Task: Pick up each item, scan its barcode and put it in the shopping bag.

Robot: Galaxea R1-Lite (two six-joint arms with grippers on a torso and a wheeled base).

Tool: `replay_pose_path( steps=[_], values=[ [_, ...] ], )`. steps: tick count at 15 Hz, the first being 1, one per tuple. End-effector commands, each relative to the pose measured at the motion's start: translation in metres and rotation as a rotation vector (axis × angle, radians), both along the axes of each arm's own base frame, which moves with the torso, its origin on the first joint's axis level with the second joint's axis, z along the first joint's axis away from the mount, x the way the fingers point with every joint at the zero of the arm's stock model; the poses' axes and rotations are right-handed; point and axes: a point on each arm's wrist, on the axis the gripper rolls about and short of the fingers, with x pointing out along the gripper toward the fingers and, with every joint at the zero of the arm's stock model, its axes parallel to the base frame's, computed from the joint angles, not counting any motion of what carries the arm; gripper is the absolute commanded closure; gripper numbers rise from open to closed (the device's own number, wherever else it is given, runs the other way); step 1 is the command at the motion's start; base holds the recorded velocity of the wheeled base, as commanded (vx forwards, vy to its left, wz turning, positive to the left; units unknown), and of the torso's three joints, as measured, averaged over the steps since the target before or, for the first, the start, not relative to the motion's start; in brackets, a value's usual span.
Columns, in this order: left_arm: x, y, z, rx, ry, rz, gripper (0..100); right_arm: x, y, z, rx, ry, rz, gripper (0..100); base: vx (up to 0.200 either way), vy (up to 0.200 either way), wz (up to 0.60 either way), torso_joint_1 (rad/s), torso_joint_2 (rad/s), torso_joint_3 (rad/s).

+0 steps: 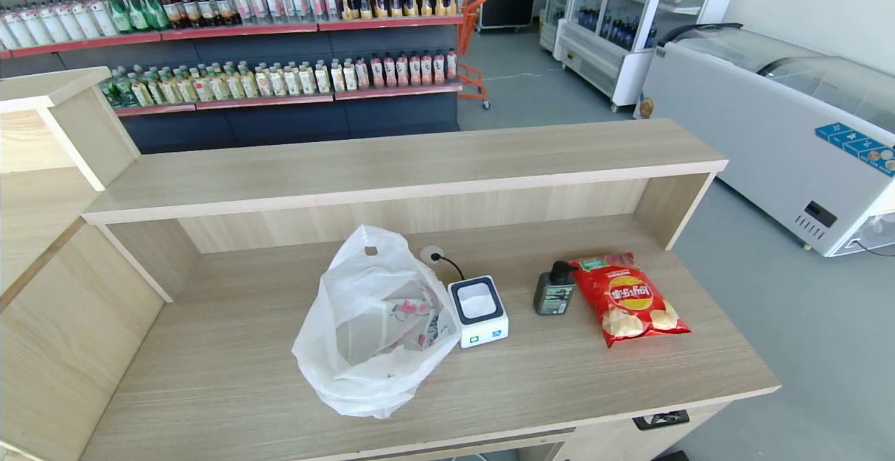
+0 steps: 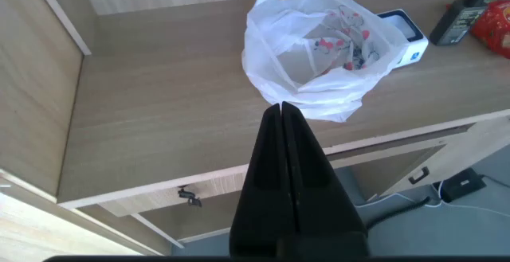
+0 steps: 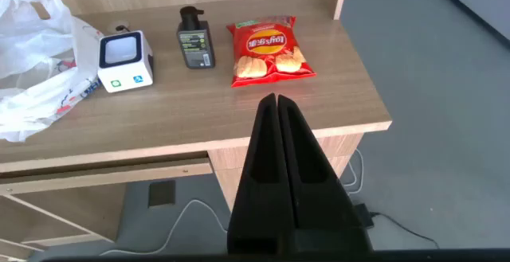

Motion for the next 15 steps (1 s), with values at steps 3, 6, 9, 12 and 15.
replay_pose_path(
  steps=[3,6,9,12,15],
  values=[
    [0.000,0.000,0.000,-0.001,0.002,0.000,100,0.000,0.000,0.000,-0.012,0.000,0.001,100,0.000,0.000,0.00,0.000,0.00,0.000],
    [0.000,0.000,0.000,-0.001,0.002,0.000,100,0.006,0.000,0.063,-0.040,0.045,0.037,100,0.000,0.000,0.00,0.000,0.00,0.000],
    [0.000,0.000,0.000,-0.001,0.002,0.000,100,0.047,0.003,0.120,-0.050,0.118,0.131,100,0.000,0.000,0.00,0.000,0.00,0.000],
    [0.000,0.000,0.000,-0.001,0.002,0.000,100,0.102,0.005,0.141,-0.046,0.191,0.094,100,0.000,0.000,0.00,0.000,0.00,0.000],
    [0.000,0.000,0.000,-0.001,0.002,0.000,100,0.146,0.007,0.138,-0.084,0.267,0.110,100,0.000,0.000,0.00,0.000,0.00,0.000]
  ],
)
